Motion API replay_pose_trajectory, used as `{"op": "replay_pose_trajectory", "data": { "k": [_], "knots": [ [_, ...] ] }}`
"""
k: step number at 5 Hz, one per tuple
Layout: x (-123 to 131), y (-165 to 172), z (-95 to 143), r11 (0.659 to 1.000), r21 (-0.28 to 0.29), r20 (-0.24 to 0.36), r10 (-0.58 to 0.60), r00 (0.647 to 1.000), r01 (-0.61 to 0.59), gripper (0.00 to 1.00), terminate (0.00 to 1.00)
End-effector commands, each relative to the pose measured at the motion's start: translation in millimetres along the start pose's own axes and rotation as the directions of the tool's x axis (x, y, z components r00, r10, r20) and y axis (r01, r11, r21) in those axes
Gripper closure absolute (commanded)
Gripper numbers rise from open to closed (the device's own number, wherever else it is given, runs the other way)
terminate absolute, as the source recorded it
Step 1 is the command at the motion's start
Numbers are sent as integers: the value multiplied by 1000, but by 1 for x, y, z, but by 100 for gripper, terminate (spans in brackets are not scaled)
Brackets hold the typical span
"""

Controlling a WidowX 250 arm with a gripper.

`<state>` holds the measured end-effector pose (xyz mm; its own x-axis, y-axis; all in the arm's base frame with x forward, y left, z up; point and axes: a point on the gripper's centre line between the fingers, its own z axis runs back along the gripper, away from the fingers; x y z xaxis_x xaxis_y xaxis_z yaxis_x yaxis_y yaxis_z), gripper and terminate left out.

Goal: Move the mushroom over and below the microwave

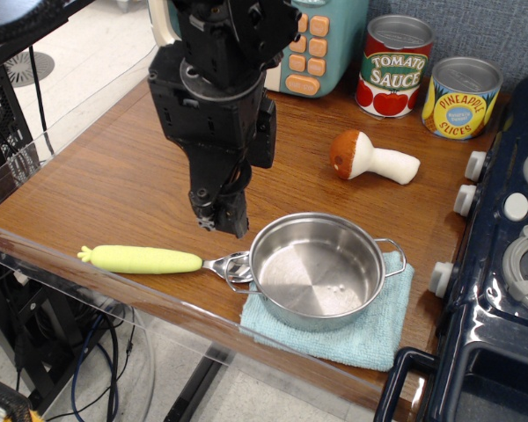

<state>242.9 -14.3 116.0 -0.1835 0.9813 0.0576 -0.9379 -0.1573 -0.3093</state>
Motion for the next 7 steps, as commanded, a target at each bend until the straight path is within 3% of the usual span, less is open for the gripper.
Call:
{"op": "replay_pose_trajectory", "data": {
  "k": [1, 2, 3, 4, 7],
  "knots": [
    [0, 0, 0, 1000, 0, 0, 0, 1000, 0, 0, 0],
    [-6, -17, -2, 999, 8, 43, 38, 998, -38, 0, 0],
    [-8, -39, -2, 979, 19, 79, 199, 977, -201, 0, 0],
    [-10, -60, -7, 930, 16, 117, 363, 925, -367, 0, 0],
    [-29, -112, -50, 871, 86, 127, 472, 872, -484, 0, 0]
  ]
}}
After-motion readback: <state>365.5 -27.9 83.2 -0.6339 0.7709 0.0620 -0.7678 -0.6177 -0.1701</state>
